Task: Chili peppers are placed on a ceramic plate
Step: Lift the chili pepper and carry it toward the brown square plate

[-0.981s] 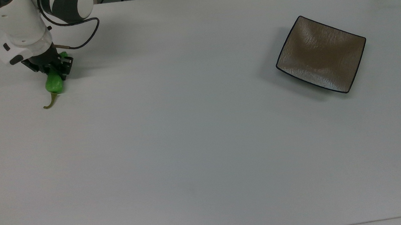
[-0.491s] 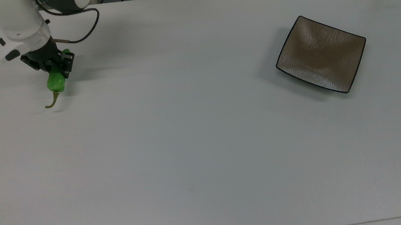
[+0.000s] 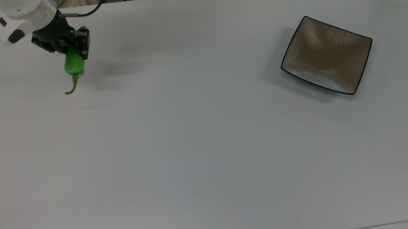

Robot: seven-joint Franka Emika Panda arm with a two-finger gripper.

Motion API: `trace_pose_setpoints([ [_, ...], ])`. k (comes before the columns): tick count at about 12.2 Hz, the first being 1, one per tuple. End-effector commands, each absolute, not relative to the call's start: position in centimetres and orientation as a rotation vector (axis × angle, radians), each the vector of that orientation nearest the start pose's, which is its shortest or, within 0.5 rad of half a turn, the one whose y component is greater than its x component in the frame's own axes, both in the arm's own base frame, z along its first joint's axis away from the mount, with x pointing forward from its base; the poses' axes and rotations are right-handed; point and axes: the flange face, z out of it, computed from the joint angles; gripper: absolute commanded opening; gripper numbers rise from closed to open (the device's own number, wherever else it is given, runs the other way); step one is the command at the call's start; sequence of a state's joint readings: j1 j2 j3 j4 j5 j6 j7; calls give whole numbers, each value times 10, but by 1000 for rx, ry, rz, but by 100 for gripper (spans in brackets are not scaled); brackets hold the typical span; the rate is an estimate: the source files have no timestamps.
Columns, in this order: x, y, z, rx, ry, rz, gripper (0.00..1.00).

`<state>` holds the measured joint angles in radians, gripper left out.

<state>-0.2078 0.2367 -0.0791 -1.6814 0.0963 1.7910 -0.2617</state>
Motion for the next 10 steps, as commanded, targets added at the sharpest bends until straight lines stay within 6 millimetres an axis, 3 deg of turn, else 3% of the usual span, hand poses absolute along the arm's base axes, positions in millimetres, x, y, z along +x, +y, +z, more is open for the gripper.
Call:
trace_pose_setpoints([
  [1, 593, -123, 493, -2964, 117, 159, 9],
  [5, 589, -82, 531, -2877, 110, 58, 9],
  [8, 592, -24, 543, -2876, -11, 43, 9],
  [10, 592, 29, 543, -2875, -11, 66, 9],
])
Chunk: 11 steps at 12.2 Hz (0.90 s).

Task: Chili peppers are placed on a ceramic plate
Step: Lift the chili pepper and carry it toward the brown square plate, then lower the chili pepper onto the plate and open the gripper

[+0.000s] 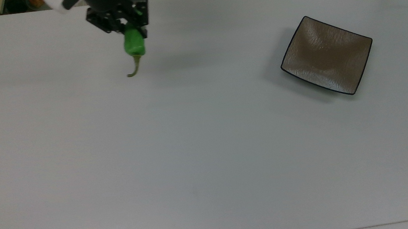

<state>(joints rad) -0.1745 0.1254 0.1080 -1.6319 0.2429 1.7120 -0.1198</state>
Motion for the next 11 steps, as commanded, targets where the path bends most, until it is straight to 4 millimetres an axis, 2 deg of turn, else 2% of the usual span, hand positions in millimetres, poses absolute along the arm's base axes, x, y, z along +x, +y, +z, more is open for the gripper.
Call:
trace_pose_setpoints([
  [1, 592, 58, 542, -2875, -23, 70, 9],
  [4, 587, 149, 545, -2857, -117, -10, 9],
  [9, 569, 278, 494, -2863, -150, -16, 9],
  [11, 563, 312, 481, -2871, -130, -44, 9],
])
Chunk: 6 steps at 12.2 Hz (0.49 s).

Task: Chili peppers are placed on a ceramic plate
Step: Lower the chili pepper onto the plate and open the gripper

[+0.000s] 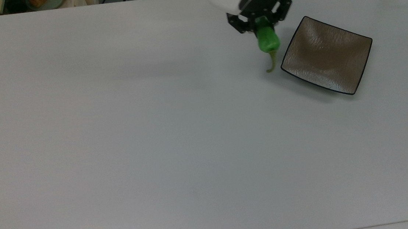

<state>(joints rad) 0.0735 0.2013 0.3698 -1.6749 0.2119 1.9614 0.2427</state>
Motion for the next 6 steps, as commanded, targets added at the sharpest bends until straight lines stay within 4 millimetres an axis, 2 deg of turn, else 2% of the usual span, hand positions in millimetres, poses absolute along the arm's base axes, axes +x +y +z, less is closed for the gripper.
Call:
trace_pose_setpoints([
  [1, 556, 334, 471, -2887, -124, -54, 9],
  [4, 541, 382, 450, -2895, -70, -82, 11],
  [6, 538, 398, 441, -2899, -12, -129, 13],
])
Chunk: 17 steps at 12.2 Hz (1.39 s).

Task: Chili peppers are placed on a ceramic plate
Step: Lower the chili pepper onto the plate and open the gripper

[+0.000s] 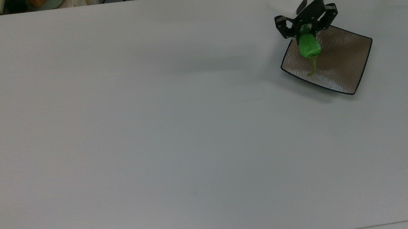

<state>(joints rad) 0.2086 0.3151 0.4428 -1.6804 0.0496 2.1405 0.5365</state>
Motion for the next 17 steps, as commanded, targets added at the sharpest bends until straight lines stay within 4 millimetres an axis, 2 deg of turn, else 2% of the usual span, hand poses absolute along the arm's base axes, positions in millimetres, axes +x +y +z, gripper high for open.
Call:
trace_pose_setpoints([
  [1, 539, 401, 436, -2896, 5, -146, 13],
  [4, 542, 423, 414, -2854, 1, -221, 13],
  [5, 544, 424, 409, -2852, -7, -231, 22],
  [7, 535, 434, 402, -2856, -41, -216, 24],
  [9, 532, 440, 393, -2864, -62, -201, 37],
  [10, 530, 443, 390, -2862, -68, -192, 55],
  [11, 530, 443, 391, -2861, -74, -194, 61],
  [12, 531, 442, 392, -2860, -75, -199, 84],
  [13, 534, 441, 396, -2856, -78, -210, 100],
  [15, 540, 434, 398, -2853, -126, -224, 100],
  [17, 550, 422, 409, -2852, -130, -260, 100],
])
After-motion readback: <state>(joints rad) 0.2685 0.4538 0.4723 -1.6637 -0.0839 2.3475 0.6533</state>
